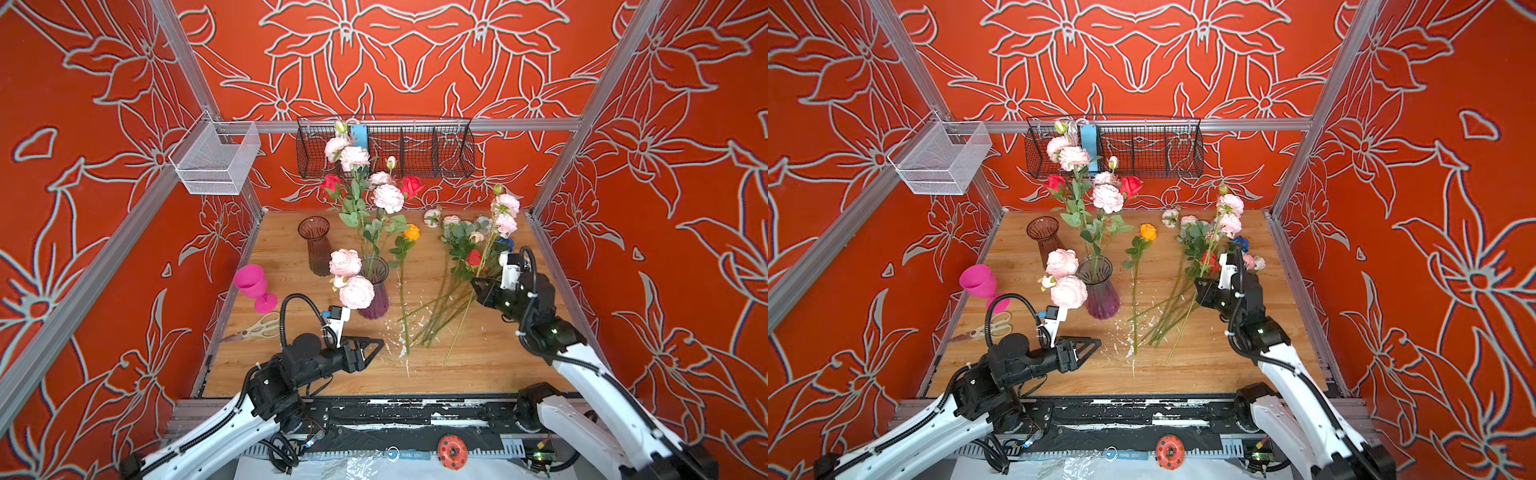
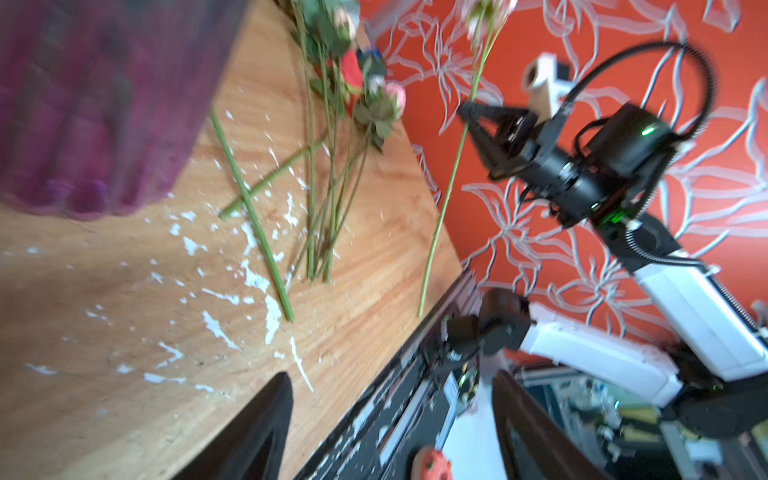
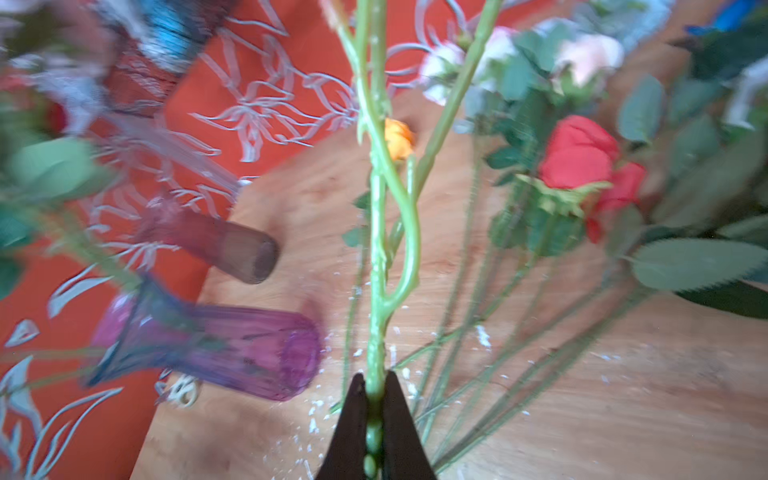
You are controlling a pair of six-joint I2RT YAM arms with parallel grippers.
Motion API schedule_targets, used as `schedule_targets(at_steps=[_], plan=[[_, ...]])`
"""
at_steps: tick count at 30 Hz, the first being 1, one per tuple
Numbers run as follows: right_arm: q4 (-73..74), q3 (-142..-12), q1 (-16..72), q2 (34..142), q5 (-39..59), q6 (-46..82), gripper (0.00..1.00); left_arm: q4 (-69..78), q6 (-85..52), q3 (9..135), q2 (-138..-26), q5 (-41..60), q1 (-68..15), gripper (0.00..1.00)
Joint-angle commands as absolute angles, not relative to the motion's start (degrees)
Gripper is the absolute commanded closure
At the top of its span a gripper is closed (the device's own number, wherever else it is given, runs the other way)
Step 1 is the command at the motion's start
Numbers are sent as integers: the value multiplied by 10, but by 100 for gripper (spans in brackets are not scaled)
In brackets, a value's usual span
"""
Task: Arrange the flowers into the vase
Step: 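Lift the pink rose stem high with the right gripper toward the purple vase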
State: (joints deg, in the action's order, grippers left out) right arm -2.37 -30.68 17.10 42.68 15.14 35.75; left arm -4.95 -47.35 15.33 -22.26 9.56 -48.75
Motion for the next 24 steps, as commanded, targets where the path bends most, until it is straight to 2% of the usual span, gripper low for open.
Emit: schedule_targets(at_steps=[1,4,7,13,18,24], plan=[[92,-276,223,342,100,337,99,-13,-427,174,-246,1,-535,23],[147,-271,258,292,53,315,99,-4,-435,168,-250,-62,-552,23],[177,-295,266,307,51,301,99,4,-457,158,-245,-103,-551,22],[236,-377,289,387,76,250,99,-99,-538,161,-183,-216,-551,22],[276,-476,330,483,77,212,99,-280,-708,175,-137,-346,-551,22],[307,-607,407,623,64,125,100,-324,-705,204,-167,-357,-551,23]])
